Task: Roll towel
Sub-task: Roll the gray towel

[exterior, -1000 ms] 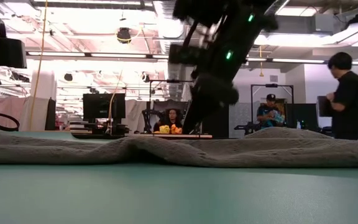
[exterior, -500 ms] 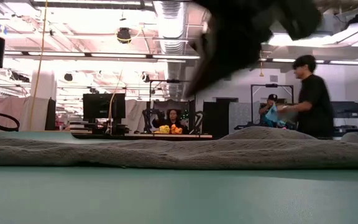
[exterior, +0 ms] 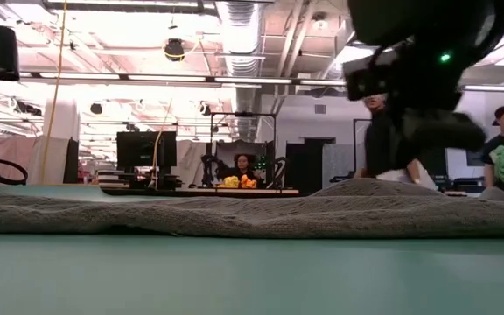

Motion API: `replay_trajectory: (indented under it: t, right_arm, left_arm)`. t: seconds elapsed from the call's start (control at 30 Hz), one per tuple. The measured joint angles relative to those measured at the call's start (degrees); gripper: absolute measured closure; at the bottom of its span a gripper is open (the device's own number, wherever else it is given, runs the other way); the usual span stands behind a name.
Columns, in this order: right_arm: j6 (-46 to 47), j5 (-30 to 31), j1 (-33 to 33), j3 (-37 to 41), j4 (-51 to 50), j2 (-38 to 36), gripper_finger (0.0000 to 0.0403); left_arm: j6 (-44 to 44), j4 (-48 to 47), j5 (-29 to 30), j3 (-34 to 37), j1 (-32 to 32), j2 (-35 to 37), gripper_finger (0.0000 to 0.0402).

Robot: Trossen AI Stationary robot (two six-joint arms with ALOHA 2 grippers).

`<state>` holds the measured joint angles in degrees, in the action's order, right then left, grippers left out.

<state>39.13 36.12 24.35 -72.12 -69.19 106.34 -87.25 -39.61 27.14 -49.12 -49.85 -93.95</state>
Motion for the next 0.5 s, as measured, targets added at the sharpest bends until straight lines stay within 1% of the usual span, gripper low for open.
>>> replay_trajectory:
  t: [0.07, 0.13, 0.23, 0.3, 0.4, 0.5]
  right_arm:
    - [1.94, -1.94, -0.57, 1.81, -1.85, -2.89, 0.0332]
    - [6.26, -3.99, -0.96, 4.47, -3.05, -6.58, 0.0321]
    - [16.11, -8.60, -1.07, 10.34, -5.26, -12.84, 0.0292]
    - [23.22, -12.79, -0.51, 14.83, -5.57, -17.73, 0.0267]
    - [30.97, -19.49, -0.32, 21.63, -3.10, -24.68, 0.0228]
    - [35.78, -20.31, -0.43, 27.63, 2.80, -30.45, 0.0201]
  left_arm:
    - [0.39, 0.39, 0.10, -0.04, -0.41, 0.02, 0.0401]
    - [0.51, 0.35, 0.15, -0.04, -0.70, 0.02, 0.0401]
    - [0.51, 0.69, 0.29, -0.04, -0.82, 0.02, 0.0401]
    - [0.55, 0.77, 0.39, -0.04, -0.82, 0.02, 0.0401]
    - [1.37, 0.87, 1.17, -0.04, -0.80, 0.04, 0.0401]
    - [1.72, 1.40, 2.68, -0.04, -0.80, 0.04, 0.0401]
